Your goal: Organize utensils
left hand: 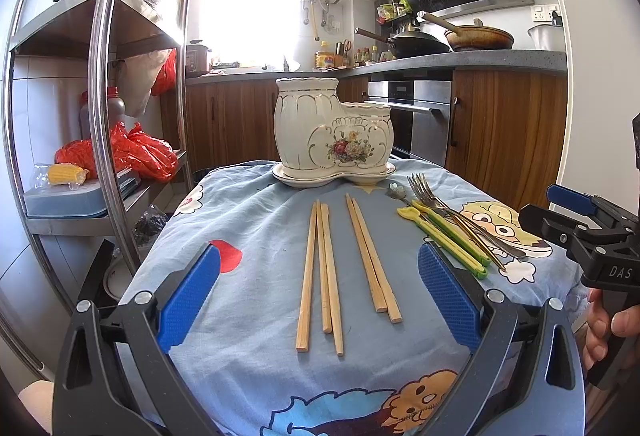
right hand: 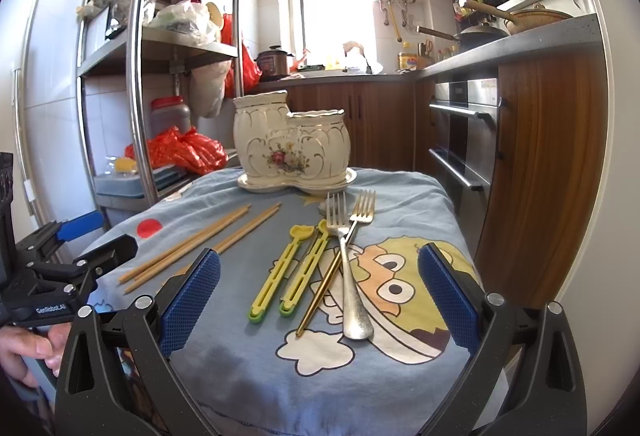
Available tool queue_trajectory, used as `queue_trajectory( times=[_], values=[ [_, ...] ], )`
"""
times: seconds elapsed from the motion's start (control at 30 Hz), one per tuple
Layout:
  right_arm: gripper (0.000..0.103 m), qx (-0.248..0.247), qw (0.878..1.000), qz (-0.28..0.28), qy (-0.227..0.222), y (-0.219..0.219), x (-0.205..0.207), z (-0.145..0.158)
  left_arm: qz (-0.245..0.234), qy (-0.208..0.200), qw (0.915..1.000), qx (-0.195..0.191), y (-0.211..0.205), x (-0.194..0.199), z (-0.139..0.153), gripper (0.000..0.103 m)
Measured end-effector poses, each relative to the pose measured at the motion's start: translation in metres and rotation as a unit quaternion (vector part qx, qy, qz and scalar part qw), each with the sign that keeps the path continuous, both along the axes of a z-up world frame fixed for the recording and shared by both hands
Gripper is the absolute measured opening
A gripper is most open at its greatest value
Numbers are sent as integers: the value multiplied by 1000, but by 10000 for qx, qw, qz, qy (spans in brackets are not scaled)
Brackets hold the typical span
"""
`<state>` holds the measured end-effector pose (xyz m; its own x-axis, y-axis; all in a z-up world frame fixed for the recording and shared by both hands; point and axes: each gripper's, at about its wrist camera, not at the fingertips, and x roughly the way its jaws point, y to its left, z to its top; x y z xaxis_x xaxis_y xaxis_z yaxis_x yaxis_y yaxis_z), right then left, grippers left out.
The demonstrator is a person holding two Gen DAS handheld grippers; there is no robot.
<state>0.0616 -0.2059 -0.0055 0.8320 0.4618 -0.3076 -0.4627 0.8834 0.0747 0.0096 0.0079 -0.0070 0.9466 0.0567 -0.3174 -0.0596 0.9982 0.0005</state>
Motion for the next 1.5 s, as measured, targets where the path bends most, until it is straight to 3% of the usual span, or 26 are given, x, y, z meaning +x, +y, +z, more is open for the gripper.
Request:
queue_trajectory(
  times=[0.7, 0.9, 1.13, 1.27, 1.43, 1.5],
  values=[
    [98, 83, 9997, 43, 212, 0, 4, -3, 31, 152, 9999, -40, 6, 4, -2, 97],
    [98, 132, 9990, 6, 427, -3, 9, -2, -25, 499, 9987, -14, 14, 24, 8, 74],
    [94, 111, 9961, -17, 875, -4, 28, 0, -225, 1405, 9898, 98, 23, 59, 5, 40],
    [69, -151, 9925, -19, 1211, 0, 44, 1, -345, 1915, 9808, 119, 30, 80, 1, 26],
    [52, -639, 9868, 122, 1484, 10, 66, 2, -709, 2516, 9652, 71, 34, 103, -3, 25],
    [40, -833, 9838, 181, 1575, 14, 75, 1, -787, 2692, 9599, 19, 35, 109, -5, 25]
  ],
)
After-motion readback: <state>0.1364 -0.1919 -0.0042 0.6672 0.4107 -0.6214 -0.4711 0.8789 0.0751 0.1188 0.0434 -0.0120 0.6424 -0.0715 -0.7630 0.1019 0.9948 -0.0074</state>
